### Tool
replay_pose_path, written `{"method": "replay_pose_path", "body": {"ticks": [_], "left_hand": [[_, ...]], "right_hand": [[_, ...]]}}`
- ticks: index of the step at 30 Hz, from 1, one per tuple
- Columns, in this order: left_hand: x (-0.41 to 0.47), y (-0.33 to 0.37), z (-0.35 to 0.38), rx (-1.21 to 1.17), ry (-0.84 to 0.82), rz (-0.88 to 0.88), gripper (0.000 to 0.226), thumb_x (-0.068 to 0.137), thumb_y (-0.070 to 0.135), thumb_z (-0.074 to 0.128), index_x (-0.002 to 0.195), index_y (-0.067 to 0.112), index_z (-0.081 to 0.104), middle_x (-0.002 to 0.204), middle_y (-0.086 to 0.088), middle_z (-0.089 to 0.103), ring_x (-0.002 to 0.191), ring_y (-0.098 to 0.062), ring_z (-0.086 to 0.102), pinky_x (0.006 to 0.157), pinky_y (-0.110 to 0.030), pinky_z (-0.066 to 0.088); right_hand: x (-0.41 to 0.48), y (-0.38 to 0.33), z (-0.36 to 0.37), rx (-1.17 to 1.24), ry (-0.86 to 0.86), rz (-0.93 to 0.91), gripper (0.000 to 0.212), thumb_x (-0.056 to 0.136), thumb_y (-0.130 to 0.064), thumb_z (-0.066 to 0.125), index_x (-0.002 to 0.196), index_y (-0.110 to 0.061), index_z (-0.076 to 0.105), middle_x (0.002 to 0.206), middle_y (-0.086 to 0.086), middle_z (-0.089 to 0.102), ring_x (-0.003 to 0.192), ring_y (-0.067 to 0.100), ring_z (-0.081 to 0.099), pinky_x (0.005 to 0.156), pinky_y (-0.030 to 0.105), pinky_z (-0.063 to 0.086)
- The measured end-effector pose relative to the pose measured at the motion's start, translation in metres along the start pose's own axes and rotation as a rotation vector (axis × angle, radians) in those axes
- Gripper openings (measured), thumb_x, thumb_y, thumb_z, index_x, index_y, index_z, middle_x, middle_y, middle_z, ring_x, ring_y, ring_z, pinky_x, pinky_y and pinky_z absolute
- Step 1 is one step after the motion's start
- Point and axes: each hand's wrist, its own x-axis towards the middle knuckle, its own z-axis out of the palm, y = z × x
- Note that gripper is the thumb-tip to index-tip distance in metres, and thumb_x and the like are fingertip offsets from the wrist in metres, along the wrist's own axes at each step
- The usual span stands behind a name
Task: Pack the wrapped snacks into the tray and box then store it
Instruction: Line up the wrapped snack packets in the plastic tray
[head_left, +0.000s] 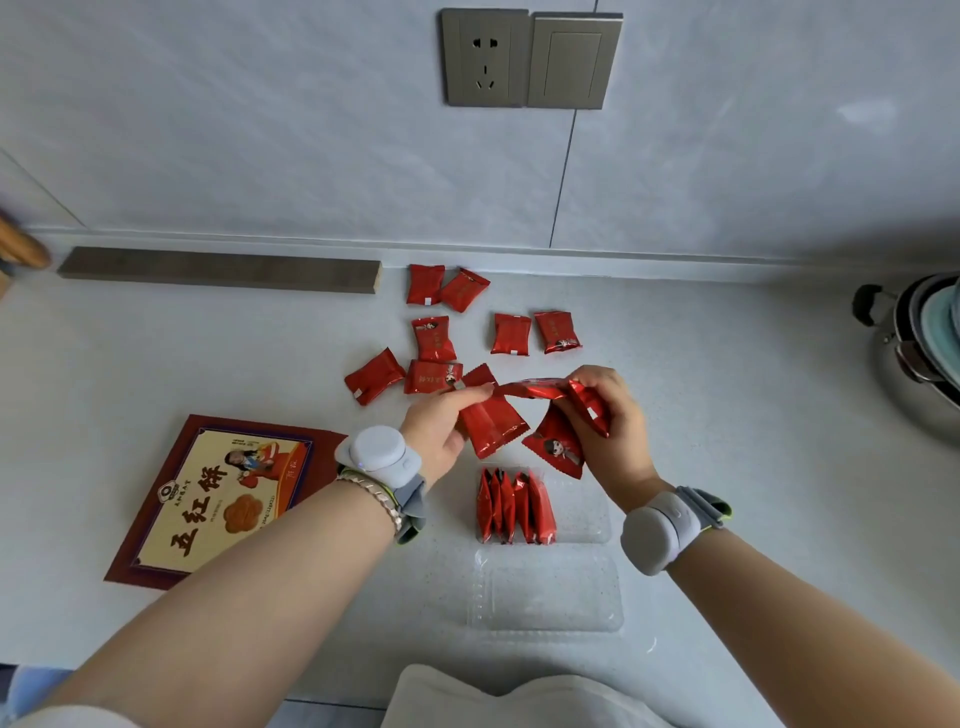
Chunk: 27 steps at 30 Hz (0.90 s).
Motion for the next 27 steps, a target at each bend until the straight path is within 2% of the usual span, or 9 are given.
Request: {"method": "replay_pose_path", "body": {"ticks": [3,8,12,15,19,21,23,25,27], "left_hand": [[0.000,0.003,-0.003,-0.022,-0.077,-0.030,0.023,0.087,0.008,0.062,0.110,0.012,0.062,0.111,-0.013,0.067,0.094,-0.026,0.066,0.080,-0.043,0.054],[-0.003,0.010,-0.011,0.126,-0.178,-0.081,0.012,0.097,0.027,0.045,0.104,0.026,0.055,0.111,-0.008,0.064,0.097,-0.031,0.063,0.076,-0.053,0.052],[-0.004,0.014,-0.015,0.146,-0.249,-0.176,0.014,0.094,0.012,0.051,0.105,0.018,0.056,0.104,-0.011,0.065,0.093,-0.028,0.063,0.071,-0.045,0.055],[-0.006,0.013,-0.015,0.116,-0.192,-0.200,0.009,0.090,0.001,0.053,0.093,0.008,0.057,0.091,-0.013,0.067,0.085,-0.022,0.062,0.070,-0.031,0.050],[-0.007,0.013,-0.017,0.119,-0.148,-0.217,0.012,0.089,0.001,0.043,0.085,0.008,0.051,0.088,-0.011,0.064,0.081,-0.018,0.058,0.068,-0.031,0.043],[-0.008,0.013,-0.016,0.135,-0.152,-0.233,0.016,0.090,0.008,0.043,0.075,0.011,0.048,0.075,-0.006,0.053,0.079,-0.018,0.058,0.078,-0.042,0.045],[-0.008,0.014,-0.014,0.098,-0.174,-0.289,0.030,0.090,0.033,0.049,0.069,0.013,0.043,0.065,-0.004,0.043,0.069,-0.019,0.053,0.087,-0.051,0.044],[-0.009,0.015,-0.011,0.082,-0.231,-0.328,0.045,0.090,0.053,0.041,0.070,0.014,0.044,0.064,-0.005,0.039,0.063,-0.017,0.043,0.086,-0.049,0.043],[-0.012,0.015,-0.007,0.117,-0.247,-0.303,0.039,0.096,0.044,0.033,0.076,0.014,0.048,0.069,-0.005,0.040,0.065,-0.016,0.039,0.076,-0.038,0.043]], "right_hand": [[-0.001,0.003,-0.006,-0.117,-0.012,-0.188,0.024,0.077,0.001,0.063,0.096,-0.013,0.060,0.100,0.008,0.055,0.096,-0.003,0.051,0.089,0.007,0.042],[-0.003,0.005,-0.012,-0.264,-0.019,-0.386,0.040,0.071,0.011,0.064,0.097,-0.018,0.056,0.106,0.005,0.051,0.102,0.003,0.045,0.091,0.004,0.039],[-0.006,0.009,-0.012,-0.279,-0.025,-0.384,0.041,0.072,0.014,0.063,0.095,-0.019,0.056,0.106,0.001,0.047,0.101,0.007,0.047,0.089,0.004,0.039],[-0.009,0.009,-0.012,-0.237,-0.007,-0.324,0.039,0.071,0.009,0.062,0.096,-0.020,0.055,0.105,0.007,0.053,0.100,0.003,0.046,0.089,0.005,0.040],[-0.009,0.014,-0.012,-0.217,0.028,-0.272,0.042,0.073,0.014,0.063,0.098,-0.019,0.055,0.102,0.012,0.053,0.104,-0.018,0.043,0.090,0.005,0.040],[-0.009,0.017,-0.012,-0.218,0.032,-0.267,0.043,0.074,0.015,0.064,0.098,-0.019,0.055,0.102,0.014,0.054,0.105,-0.022,0.041,0.090,0.004,0.040],[-0.009,0.020,-0.012,-0.220,0.034,-0.261,0.041,0.074,0.013,0.064,0.098,-0.019,0.055,0.102,0.013,0.054,0.104,-0.022,0.041,0.089,0.005,0.040],[-0.008,0.022,-0.013,-0.216,0.047,-0.250,0.034,0.075,0.010,0.062,0.098,-0.015,0.057,0.101,0.013,0.054,0.104,-0.021,0.042,0.089,0.005,0.040],[-0.007,0.023,-0.015,-0.203,0.068,-0.237,0.024,0.077,0.008,0.061,0.096,-0.006,0.061,0.099,0.020,0.057,0.103,-0.021,0.043,0.089,0.004,0.039]]}}
